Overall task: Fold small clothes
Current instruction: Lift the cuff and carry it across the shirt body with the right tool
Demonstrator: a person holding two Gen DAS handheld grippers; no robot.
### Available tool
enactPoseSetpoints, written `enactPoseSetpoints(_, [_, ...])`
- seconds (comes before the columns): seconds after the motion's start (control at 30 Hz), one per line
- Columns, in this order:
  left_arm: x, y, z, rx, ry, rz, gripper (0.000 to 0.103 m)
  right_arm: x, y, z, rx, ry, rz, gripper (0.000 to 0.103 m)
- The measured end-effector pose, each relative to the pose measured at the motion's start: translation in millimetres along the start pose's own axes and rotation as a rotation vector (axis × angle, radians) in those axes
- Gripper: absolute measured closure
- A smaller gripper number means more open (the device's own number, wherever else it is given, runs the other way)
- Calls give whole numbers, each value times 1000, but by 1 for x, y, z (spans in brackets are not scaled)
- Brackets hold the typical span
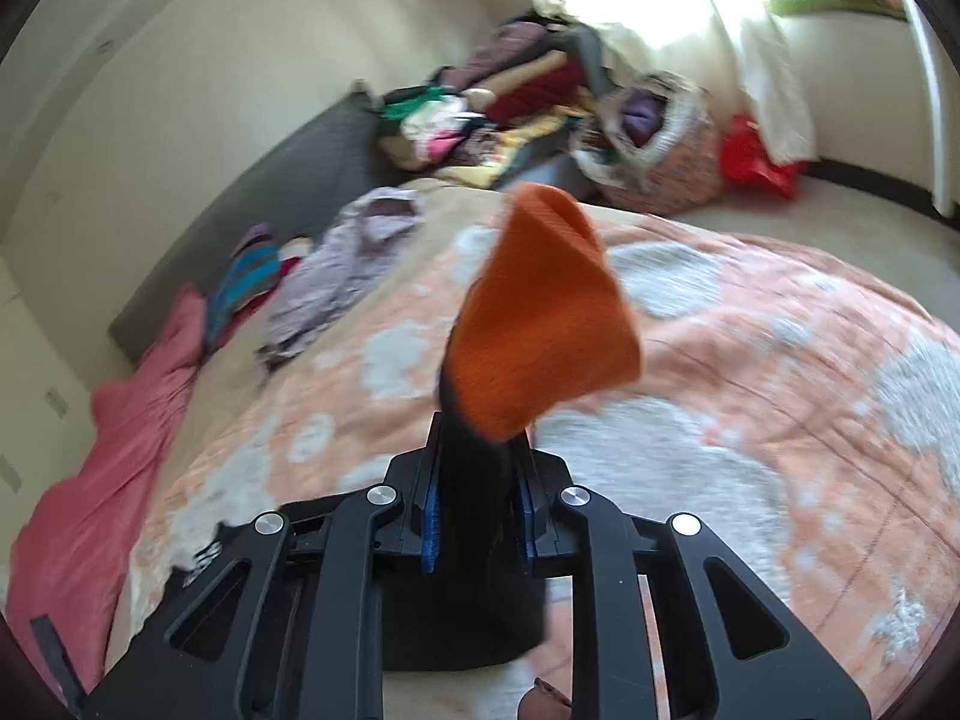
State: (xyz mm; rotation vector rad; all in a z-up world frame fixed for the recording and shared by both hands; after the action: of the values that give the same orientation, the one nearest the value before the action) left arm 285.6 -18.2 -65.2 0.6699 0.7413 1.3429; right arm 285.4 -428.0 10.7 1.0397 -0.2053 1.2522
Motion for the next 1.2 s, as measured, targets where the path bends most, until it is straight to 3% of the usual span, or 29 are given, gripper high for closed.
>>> enactPoseSetpoints(0.1, [8,10,4,-22,12,22,9,32,3,-8,19,62,41,87])
enactPoseSetpoints(0.57, [43,34,9,-70,151,-53,9,146,10,-86,132,262,205,89])
enactPoseSetpoints(0.73, [54,38,8,-83,212,-123,9,180,8,-128,182,342,241,89])
enactPoseSetpoints(1.2, [82,26,-3,-80,350,-286,9,228,-13,-229,290,514,256,89])
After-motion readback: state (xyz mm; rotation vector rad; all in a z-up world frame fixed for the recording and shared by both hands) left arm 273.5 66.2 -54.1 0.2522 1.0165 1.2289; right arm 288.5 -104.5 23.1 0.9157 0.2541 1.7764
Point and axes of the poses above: each gripper's, at about its wrist camera, not at the fingertips, and y roughly against the way its jaws point, x to its left, z to its top, the point moved 10 cm from there along -y, roughly the way its jaws point, and after that the axes turned 14 degrees about -y, right-handed, at the moved point
